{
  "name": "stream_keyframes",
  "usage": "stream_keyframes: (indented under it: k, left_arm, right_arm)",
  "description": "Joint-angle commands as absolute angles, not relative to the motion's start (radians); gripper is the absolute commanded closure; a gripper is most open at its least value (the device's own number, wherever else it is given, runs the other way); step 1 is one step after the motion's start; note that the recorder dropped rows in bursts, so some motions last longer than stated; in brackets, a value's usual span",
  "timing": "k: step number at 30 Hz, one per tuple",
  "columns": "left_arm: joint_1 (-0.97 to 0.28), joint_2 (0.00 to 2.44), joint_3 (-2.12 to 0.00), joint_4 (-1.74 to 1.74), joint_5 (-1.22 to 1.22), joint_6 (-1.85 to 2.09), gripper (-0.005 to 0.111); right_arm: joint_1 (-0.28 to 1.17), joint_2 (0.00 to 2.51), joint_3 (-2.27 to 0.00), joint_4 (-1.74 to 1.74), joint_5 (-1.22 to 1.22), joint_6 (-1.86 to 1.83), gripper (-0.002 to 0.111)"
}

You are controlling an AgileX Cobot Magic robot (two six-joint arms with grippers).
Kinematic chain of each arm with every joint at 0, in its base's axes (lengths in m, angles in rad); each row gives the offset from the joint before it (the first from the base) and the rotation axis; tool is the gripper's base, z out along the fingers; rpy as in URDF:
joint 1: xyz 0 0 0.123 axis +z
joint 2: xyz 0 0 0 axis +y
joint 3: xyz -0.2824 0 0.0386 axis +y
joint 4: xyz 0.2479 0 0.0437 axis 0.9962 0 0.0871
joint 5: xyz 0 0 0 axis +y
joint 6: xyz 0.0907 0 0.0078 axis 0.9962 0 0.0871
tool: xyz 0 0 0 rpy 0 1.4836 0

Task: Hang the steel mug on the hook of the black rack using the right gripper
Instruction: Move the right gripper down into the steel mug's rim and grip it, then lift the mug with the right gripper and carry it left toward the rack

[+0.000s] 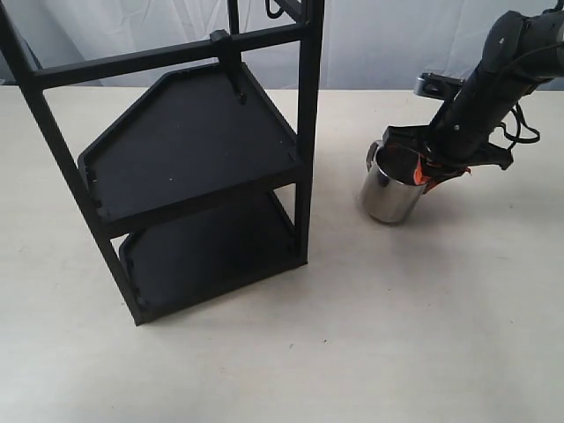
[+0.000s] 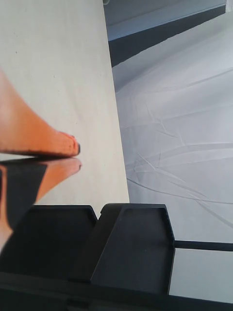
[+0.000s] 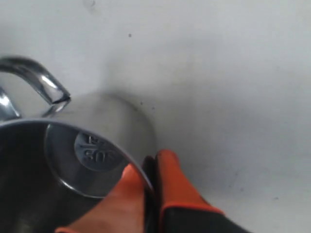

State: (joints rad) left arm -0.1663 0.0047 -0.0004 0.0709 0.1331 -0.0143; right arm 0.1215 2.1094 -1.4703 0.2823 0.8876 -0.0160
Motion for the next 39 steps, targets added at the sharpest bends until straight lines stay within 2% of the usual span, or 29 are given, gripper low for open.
stream_keyframes:
  k: [1, 6, 10, 18, 26, 32, 39]
  left_arm:
    - [-0.171, 0.000, 0.000, 0.072, 0.128, -0.017, 0.105]
    - [-0.171, 0.000, 0.000, 0.072, 0.128, -0.017, 0.105]
    - [-0.171, 0.000, 0.000, 0.072, 0.128, -0.017, 0.105]
    - [-0.171, 0.000, 0.000, 0.072, 0.128, -0.017, 0.105]
    - [-0.171, 0.000, 0.000, 0.072, 0.128, -0.017, 0.105]
    - [-0.171, 0.000, 0.000, 0.072, 0.128, -0.017, 0.105]
    - [-0.171, 0.000, 0.000, 0.072, 0.128, -0.017, 0.105]
  right_arm:
    - [0.119, 2.057, -1.479, 0.286, 0.988, -0.058, 0.109]
    - [0.117, 1.938, -1.420, 0.328, 1.079, -0.116, 0.109]
    - [0.105, 1.781, -1.288, 0.398, 1.117, -0.189, 0.109]
    - [0.099, 1.470, -1.006, 0.619, 1.166, -0.359, 0.109]
    - [0.099, 1.219, -0.853, 0.922, 1.221, -0.611, 0.109]
    - [0.101, 1.203, -0.809, 1.212, 1.221, -0.805, 0.109]
    - [0.101, 1.302, -0.804, 1.371, 1.221, -0.887, 0.109]
